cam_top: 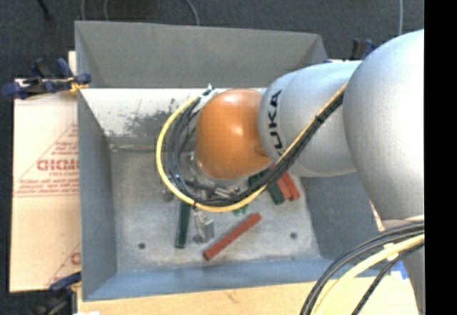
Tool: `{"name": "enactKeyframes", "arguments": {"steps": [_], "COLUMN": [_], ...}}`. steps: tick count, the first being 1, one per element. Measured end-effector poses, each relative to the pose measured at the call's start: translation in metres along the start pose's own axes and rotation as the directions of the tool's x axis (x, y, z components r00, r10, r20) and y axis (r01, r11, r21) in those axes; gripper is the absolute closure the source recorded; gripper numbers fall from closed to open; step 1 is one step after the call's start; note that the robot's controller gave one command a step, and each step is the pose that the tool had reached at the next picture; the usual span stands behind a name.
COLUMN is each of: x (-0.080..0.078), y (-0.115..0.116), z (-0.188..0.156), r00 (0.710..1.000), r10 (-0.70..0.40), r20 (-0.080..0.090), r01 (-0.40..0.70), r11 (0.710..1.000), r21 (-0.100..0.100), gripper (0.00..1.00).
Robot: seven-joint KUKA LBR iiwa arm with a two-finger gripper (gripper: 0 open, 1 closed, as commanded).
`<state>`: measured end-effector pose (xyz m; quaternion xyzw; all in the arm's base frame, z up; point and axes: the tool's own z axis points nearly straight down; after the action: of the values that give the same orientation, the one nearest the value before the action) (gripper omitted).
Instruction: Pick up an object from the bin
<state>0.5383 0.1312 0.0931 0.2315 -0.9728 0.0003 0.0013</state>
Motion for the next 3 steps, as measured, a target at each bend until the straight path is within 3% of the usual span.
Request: {"name": "enactKeyframes", "arguments": {"steps": [1,2,3], "x": [-0.007,-0.020,-0.027], "y": [-0.001,0.010,0.015], "z": [-0.017,0.017,0.035], "r00": [0.968,0.952,0.934], "r10": [-0.252,-0.306,-0.357], "r20": [0.005,0.008,0.012], "r01": [0.252,0.306,0.357], "r11": [0.968,0.952,0.934], "r21": [0.002,0.002,0.004], "gripper": [0.00,0.00,1.00]}}
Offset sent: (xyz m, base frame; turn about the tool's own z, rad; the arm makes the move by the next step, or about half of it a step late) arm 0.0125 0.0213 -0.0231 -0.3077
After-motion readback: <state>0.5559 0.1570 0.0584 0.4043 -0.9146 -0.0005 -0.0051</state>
